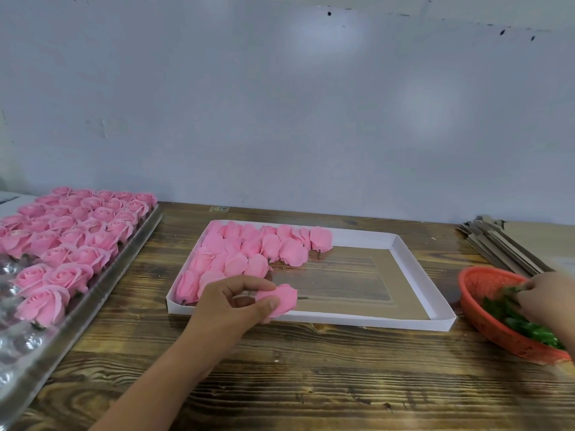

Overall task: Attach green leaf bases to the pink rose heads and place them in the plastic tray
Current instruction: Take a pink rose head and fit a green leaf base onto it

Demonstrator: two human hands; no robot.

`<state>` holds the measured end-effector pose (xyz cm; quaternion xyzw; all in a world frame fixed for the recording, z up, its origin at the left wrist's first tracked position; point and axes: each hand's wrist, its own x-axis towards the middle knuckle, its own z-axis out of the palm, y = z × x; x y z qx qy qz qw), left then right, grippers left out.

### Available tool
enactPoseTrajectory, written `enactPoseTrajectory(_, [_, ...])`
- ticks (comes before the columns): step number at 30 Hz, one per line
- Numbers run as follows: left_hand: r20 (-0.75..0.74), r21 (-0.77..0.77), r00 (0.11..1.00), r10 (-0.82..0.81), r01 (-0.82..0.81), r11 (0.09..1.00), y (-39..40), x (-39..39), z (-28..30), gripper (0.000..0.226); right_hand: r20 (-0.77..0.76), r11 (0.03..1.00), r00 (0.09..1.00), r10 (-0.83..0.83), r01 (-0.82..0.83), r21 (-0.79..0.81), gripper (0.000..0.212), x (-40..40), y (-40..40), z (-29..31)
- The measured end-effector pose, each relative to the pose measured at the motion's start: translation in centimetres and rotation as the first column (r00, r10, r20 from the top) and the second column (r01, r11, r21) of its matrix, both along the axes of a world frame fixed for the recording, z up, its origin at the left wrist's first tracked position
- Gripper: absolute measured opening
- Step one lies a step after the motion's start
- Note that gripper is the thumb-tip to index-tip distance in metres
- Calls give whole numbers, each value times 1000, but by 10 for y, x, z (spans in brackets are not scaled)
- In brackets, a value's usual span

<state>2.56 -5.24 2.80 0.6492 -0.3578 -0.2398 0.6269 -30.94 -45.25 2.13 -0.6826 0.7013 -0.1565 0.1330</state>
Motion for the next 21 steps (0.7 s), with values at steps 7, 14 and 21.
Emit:
enactPoseTrajectory(7, [25, 16, 1000, 5, -6, 1000, 0, 0, 0, 28, -224, 999, 974, -40, 35, -25, 58, -5, 15, 11])
enactPoseTrajectory(14, [11, -2, 1000, -3, 3, 1000, -1, 1, 0, 29, -269, 999, 963, 26, -19, 31, 61, 1, 33, 26])
enactPoseTrajectory(21, [-39, -30, 999, -13, 11, 999, -1, 0, 0, 27, -71, 995, 996, 60, -65, -71, 108, -9, 21, 27])
